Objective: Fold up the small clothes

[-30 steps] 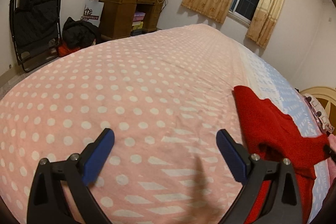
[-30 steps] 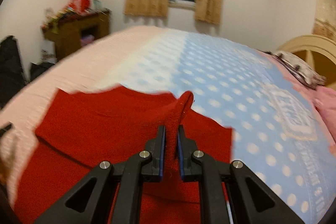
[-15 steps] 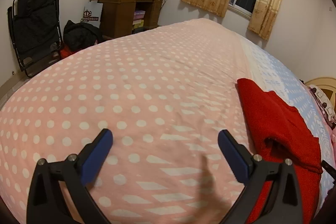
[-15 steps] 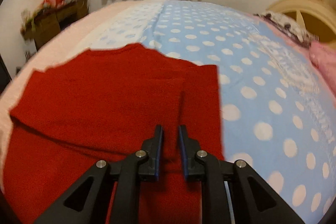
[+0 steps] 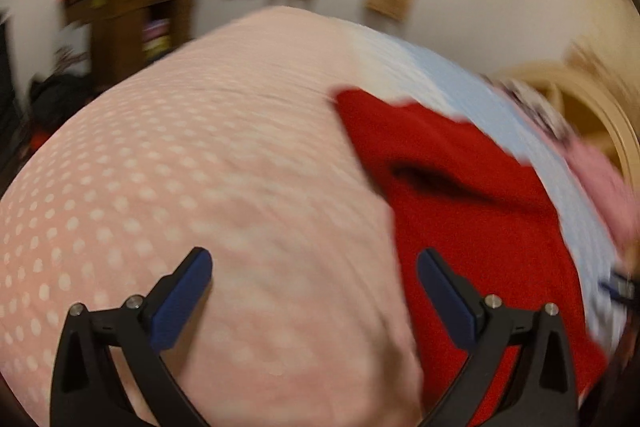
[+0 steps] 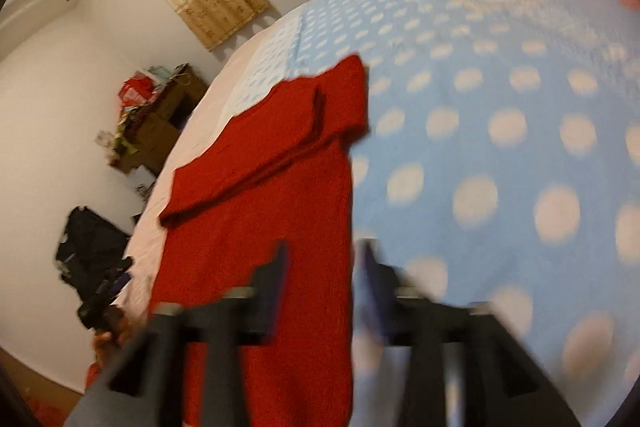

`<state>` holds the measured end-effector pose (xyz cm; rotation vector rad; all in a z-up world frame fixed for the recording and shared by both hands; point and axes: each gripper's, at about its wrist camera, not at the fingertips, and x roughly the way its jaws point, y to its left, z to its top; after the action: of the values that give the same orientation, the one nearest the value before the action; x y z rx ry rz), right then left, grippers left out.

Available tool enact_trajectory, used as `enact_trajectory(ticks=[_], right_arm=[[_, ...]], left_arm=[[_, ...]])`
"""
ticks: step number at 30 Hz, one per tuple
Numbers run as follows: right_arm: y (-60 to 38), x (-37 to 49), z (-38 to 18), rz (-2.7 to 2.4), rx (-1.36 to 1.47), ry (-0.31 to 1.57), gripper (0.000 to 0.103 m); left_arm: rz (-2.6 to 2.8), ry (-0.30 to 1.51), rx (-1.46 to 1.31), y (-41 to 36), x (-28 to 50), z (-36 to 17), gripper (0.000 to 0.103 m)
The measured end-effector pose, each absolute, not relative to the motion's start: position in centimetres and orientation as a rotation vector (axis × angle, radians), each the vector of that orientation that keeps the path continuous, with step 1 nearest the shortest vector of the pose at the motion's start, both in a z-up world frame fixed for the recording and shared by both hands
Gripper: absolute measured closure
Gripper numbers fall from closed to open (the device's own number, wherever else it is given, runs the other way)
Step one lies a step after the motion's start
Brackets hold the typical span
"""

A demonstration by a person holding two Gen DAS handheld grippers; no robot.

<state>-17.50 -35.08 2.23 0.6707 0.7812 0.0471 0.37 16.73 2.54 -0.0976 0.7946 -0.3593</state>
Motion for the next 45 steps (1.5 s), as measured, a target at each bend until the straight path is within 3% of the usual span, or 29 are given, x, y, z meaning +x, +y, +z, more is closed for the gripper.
enact_trajectory(ticks=[4,12,13,14,15,18,19,21,22,24,26,27,31,36,41,45], right_arm=[[-33.8,-19.7,1.2,0.102,0.679,0.869,0.034],[-27.6,-22.0,1.2,0.126,0.292,1.01,0.035],[-27.3,-22.1,1.2,0.13,0.278,1.018,0.036],[-26.8,-22.2,1.2,0.14,0.265,1.025,0.042],[-26.4,-22.3,1.1,0.149,0.254,1.036,0.053],[-25.9,-22.6,0.7,0.139,0.21,1.04,0.061],[-25.8,-22.6,0.6,0.139,0.198,1.043,0.062],[-25.6,-22.7,0.5,0.145,0.178,1.055,0.072],[-25.3,-22.8,0.6,0.144,0.164,1.059,0.074],[-25.1,-22.5,0.4,0.146,0.15,1.066,0.084],[-25.1,-22.4,0.5,0.156,0.18,1.069,0.089],[-25.3,-22.4,0.6,0.161,0.201,1.065,0.09],[-26.2,-22.1,1.4,0.194,0.302,1.033,0.091],[-27.6,-20.1,5.0,0.29,0.423,0.929,0.091],[-28.7,-13.8,8.3,0.351,0.491,0.863,0.091],[-31.1,-7.5,7.6,0.34,0.628,0.865,0.091]], left_arm=[[-0.507,0.83,-0.012,15.0,-4.3,2.9,0.0],[-0.649,0.938,0.073,12.5,-9.6,1.2,0.001],[-0.656,0.959,0.065,12.3,-9.9,0.9,0.005],[-0.669,0.98,0.051,12.5,-10.3,0.6,0.012],[-0.685,1.006,0.031,12.5,-10.5,0.2,0.014],[-0.709,1.004,0.047,12.8,-11.4,0.1,0.018],[-0.723,1.022,0.046,12.6,-11.4,-0.1,0.025],[-0.719,1.011,0.053,12.6,-12.1,0.0,0.027],[-0.727,1.014,0.058,12.4,-12.2,0.0,0.031],[-0.725,1.006,0.066,12.4,-12.1,0.1,0.048],[-0.732,1.023,0.025,12.6,-11.8,0.1,0.081],[-0.747,1.044,-0.01,12.8,-11.6,0.0,0.089],[-0.769,1.082,-0.109,13.4,-10.8,0.4,0.092],[-0.791,1.004,-0.126,13.0,-8.7,4.4,0.092],[-0.779,0.98,-0.153,11.4,-2.9,7.8,0.092],[-0.725,0.975,-0.159,9.9,2.1,7.9,0.092]])
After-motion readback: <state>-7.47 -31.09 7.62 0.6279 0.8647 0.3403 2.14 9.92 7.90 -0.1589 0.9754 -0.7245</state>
